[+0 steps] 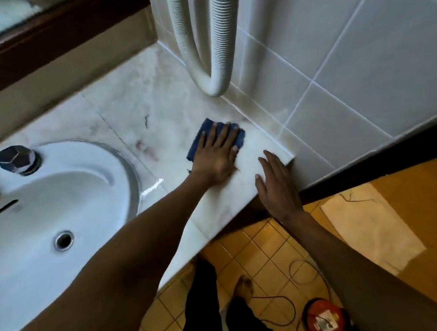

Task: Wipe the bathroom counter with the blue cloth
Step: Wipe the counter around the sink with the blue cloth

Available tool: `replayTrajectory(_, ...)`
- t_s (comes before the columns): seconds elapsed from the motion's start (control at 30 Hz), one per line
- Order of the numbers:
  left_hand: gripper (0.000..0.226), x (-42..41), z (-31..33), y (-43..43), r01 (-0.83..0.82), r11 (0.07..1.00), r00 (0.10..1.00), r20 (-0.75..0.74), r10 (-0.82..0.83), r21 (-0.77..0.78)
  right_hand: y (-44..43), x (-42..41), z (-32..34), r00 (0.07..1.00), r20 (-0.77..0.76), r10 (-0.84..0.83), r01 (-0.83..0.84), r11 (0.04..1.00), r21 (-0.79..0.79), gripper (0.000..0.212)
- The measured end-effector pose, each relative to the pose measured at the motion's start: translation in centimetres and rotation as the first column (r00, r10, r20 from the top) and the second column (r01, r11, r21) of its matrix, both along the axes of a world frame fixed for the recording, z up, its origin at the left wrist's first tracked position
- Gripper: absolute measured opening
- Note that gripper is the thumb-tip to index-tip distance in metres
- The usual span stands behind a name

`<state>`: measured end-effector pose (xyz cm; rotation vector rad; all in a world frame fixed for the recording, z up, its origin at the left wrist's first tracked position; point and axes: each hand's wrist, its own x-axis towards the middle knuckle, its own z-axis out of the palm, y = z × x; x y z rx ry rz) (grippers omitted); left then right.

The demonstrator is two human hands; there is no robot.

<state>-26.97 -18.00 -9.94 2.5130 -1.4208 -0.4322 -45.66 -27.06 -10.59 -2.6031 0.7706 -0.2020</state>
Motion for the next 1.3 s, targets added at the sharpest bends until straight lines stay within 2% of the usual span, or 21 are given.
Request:
replayTrajectory(0.13, 0.056, 0.4, -0.2, 5.1, 0.202, 0.979, 0.977, 0.063, -0.202, 0.003, -0.5, -1.1, 0.5, 1.0, -0.031, -0.004, 0.005, 1.0, 0.027, 0.047)
replayTrajectory(0.2, 0.057, 1.9, -0.3, 6.5, 0.111, 0.994, 0.988, 0.106, -0.112, 0.015, -0.6, -1.4, 0.7, 0.999, -0.048, 0.009, -0.008, 0.999, 0.035, 0.048)
replayTrajectory(0.3, 0.057, 1.6, -0.1, 3.2, -0.176, 0.983, 0.984, 0.027, 0.175, 0.053, -0.9, -1.9, 1.1, 0.996, -0.08, 0.031, -0.027, 0.999, 0.044, 0.048)
replayTrajectory(0.37, 0.059, -0.6, 0.1, -0.4, -0.252, 0.965, 0.967, -0.008, 0.254, 0.069, -1.1, -2.5, 1.5, 0.994, -0.099, 0.035, -0.03, 0.998, 0.049, 0.049)
replayTrajectory(0.53, 0.058, -6.0, 0.7, -4.3, -0.053, 0.996, 0.998, -0.041, 0.056, 0.067, -2.2, -4.3, 3.1, 0.999, -0.029, -0.023, 0.025, 0.998, 0.058, 0.048)
replayTrajectory(0.67, 0.056, -8.6, 0.5, -0.5, 0.15, 0.988, 0.988, 0.016, -0.151, 0.042, -2.7, -3.9, 3.9, 1.0, -0.002, -0.027, 0.027, 0.992, 0.125, 0.048)
replayTrajectory(0.77, 0.055, -9.2, 0.1, 4.3, 0.223, 0.974, 0.974, 0.04, -0.225, 0.044, -1.9, -2.7, 3.9, 1.0, 0.016, -0.024, 0.021, 0.984, 0.176, 0.047)
replayTrajectory(0.9, 0.054, -9.0, 0.3, 12.6, 0.064, 0.997, 0.997, 0.046, -0.066, 0.042, 0.4, -0.4, 3.0, 0.993, -0.001, 0.115, -0.114, 0.984, 0.138, 0.049)
replayTrajectory(1.07, 0.055, -7.6, 0.6, 19.5, -0.216, 0.973, 0.976, 0.037, 0.213, 0.081, 6.0, 2.2, 1.4, 0.913, -0.191, 0.361, -0.363, 0.931, 0.023, 0.068)
replayTrajectory(1.2, 0.056, -9.5, 0.6, 19.6, -0.353, 0.935, 0.936, 0.025, 0.352, 0.033, 10.4, 3.5, 0.6, 0.9, -0.216, 0.38, -0.384, 0.923, 0.023, 0.076)
replayTrajectory(1.3, 0.056, -11.9, -0.2, 23.3, -0.392, 0.919, 0.918, 0.075, 0.389, 0.038, 13.1, 4.0, 0.3, 0.86, -0.199, 0.47, -0.479, 0.878, -0.001, 0.075)
